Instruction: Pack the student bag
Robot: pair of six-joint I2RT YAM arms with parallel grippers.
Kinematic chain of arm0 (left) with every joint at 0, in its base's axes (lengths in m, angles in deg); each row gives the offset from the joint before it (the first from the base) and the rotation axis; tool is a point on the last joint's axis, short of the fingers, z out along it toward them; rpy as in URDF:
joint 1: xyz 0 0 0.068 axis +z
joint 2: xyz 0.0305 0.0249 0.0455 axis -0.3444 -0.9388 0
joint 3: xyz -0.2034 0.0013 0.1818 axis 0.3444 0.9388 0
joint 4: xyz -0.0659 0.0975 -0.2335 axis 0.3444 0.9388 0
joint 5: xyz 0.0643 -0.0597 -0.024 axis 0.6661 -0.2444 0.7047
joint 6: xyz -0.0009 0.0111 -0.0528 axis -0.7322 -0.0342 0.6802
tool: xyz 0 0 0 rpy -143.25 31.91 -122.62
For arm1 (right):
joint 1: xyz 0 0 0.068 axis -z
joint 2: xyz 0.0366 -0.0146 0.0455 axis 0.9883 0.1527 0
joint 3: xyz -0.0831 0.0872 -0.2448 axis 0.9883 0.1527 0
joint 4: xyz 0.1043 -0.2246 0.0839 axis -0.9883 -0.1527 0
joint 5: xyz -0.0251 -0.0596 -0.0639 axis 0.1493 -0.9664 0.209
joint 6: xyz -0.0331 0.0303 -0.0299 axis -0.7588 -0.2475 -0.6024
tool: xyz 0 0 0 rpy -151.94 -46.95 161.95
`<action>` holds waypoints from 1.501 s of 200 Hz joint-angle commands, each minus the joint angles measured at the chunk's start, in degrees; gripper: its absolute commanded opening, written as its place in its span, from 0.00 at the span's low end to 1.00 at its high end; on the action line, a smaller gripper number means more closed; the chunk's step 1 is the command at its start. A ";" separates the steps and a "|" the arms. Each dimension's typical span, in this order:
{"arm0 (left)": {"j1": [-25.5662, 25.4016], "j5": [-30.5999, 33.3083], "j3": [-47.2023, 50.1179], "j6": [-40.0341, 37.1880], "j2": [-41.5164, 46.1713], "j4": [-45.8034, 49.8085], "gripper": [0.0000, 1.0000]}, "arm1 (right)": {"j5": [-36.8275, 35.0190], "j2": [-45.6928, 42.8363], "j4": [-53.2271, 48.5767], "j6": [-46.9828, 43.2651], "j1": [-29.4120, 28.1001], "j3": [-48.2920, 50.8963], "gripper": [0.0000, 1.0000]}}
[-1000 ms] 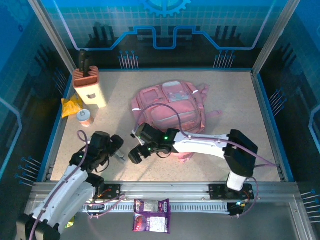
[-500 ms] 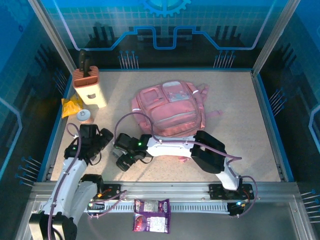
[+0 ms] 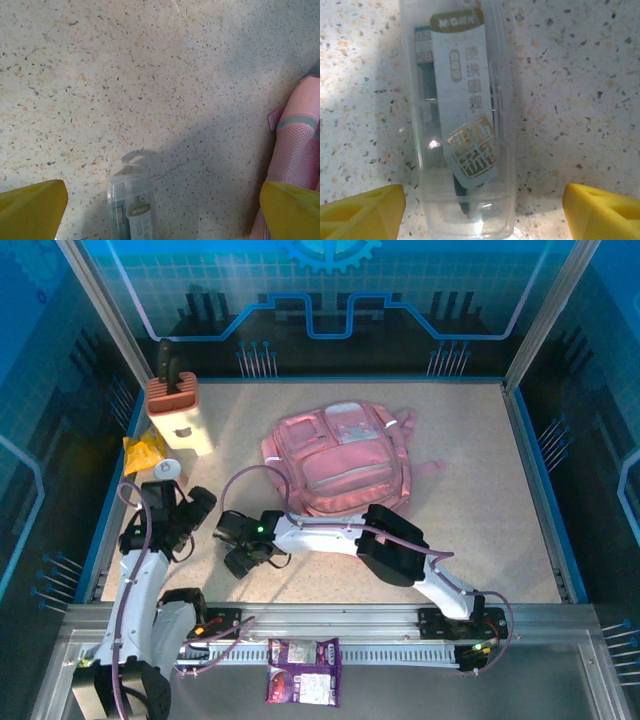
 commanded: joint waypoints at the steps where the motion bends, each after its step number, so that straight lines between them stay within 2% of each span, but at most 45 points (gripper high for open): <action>1: 0.82 -2.14 -0.97 -1.03 0.57 -0.03 0.99 | -2.33 2.18 -2.55 2.48 -1.10 -2.45 0.80; 87: 0.92 -3.91 -0.26 -0.16 2.19 -0.04 0.99 | -3.52 6.97 -6.12 0.89 -1.74 -8.51 0.58; 142: 0.92 -5.08 -0.30 -0.04 2.46 0.21 0.99 | -2.84 4.83 -5.93 0.10 -1.95 -7.99 0.50; 167: 0.92 -5.51 -0.86 -0.20 2.91 0.40 0.99 | -2.38 2.83 -3.92 -1.18 -2.00 -5.91 0.49; 245: 0.92 -8.30 -5.89 -3.73 4.79 2.84 0.99 | -1.74 -14.87 3.88 -2.27 -1.33 10.90 0.48; 300: -1.04 -15.76 -7.18 -5.12 5.13 -0.14 0.99 | -4.17 -32.40 4.83 -2.30 1.58 27.07 0.48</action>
